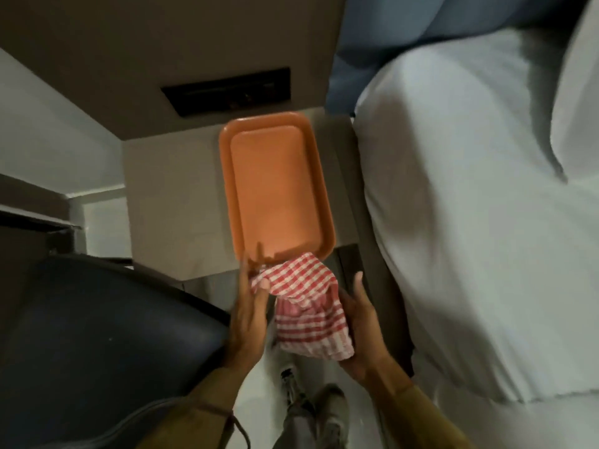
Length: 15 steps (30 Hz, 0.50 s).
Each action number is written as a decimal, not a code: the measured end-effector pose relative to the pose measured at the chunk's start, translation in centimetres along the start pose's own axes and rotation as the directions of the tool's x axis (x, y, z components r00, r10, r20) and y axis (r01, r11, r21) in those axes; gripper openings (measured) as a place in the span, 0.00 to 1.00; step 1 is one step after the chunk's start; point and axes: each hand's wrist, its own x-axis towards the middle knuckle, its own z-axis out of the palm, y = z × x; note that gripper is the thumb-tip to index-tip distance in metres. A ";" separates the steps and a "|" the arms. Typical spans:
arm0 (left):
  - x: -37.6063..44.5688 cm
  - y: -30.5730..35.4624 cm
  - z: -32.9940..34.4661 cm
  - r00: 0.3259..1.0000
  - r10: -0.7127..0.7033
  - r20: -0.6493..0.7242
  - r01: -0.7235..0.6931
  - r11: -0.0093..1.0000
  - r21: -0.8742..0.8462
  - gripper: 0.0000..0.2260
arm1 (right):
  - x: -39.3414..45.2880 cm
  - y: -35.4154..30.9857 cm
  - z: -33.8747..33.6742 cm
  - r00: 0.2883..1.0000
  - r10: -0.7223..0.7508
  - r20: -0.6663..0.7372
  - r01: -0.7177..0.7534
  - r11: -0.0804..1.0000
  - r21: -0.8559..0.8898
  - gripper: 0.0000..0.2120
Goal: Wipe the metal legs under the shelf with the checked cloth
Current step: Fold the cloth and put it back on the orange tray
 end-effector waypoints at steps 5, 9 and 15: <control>1.3 4.4 0.2 0.958 -0.171 0.230 0.247 0.901 -0.357 0.40 | 1.3 -3.1 2.6 0.976 -0.207 0.064 0.216 0.902 -0.374 0.19; 3.6 3.8 -0.6 0.979 -0.168 0.113 0.196 0.922 -0.332 0.39 | 2.8 -4.5 3.8 0.904 -0.395 0.162 0.390 0.609 -0.691 0.18; 7.2 3.7 -0.5 0.995 -0.067 -0.076 0.061 0.996 -0.071 0.36 | 5.7 -6.2 5.8 0.874 -0.436 0.214 0.342 0.240 -0.908 0.17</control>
